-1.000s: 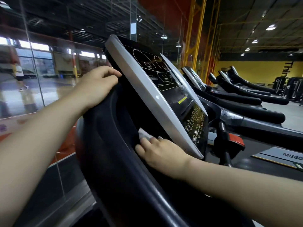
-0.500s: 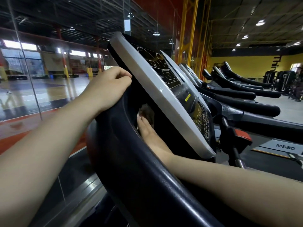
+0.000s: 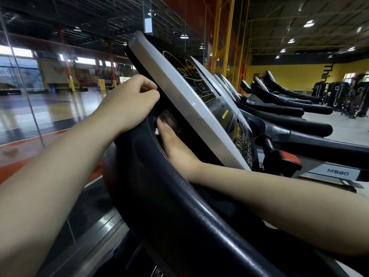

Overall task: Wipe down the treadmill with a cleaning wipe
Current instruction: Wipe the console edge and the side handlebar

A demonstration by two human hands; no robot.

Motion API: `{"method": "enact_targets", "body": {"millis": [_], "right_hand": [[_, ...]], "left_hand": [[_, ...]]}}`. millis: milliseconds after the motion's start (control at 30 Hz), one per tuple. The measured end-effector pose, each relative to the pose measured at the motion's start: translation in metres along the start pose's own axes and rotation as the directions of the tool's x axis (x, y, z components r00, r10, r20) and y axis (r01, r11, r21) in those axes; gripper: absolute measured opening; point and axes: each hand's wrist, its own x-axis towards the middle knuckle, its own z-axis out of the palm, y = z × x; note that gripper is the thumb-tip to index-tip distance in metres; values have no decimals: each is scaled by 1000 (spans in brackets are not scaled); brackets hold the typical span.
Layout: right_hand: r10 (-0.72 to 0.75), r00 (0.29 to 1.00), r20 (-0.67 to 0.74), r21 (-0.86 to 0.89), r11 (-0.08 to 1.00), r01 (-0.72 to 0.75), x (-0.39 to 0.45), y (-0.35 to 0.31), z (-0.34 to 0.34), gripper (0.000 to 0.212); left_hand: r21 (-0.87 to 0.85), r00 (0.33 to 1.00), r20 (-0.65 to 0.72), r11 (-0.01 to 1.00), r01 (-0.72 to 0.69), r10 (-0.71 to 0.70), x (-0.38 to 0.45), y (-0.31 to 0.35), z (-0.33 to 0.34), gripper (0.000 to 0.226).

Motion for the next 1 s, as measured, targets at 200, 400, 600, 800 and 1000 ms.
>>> {"method": "enact_targets", "body": {"millis": [200, 400, 600, 800, 1000], "right_hand": [[179, 802, 570, -580, 779, 239, -81, 26, -15, 68], [20, 737, 675, -716, 255, 649, -86, 17, -66, 37], [107, 804, 584, -808, -8, 589, 2, -27, -74, 19], [223, 774, 592, -755, -183, 630, -6, -25, -57, 41], [369, 513, 775, -546, -20, 838, -102, 2, -66, 40]], "left_hand": [[-1, 1000, 21, 1000, -20, 20, 0, -1, -1, 19], [-13, 1000, 27, 1000, -16, 16, -1, -4, 0, 20], [-22, 1000, 13, 1000, 2, -2, 0, -5, 1, 22], [-18, 1000, 11, 1000, 8, -7, 1, -7, 2, 22], [-26, 999, 30, 1000, 13, -12, 0, -5, 0, 22]]}}
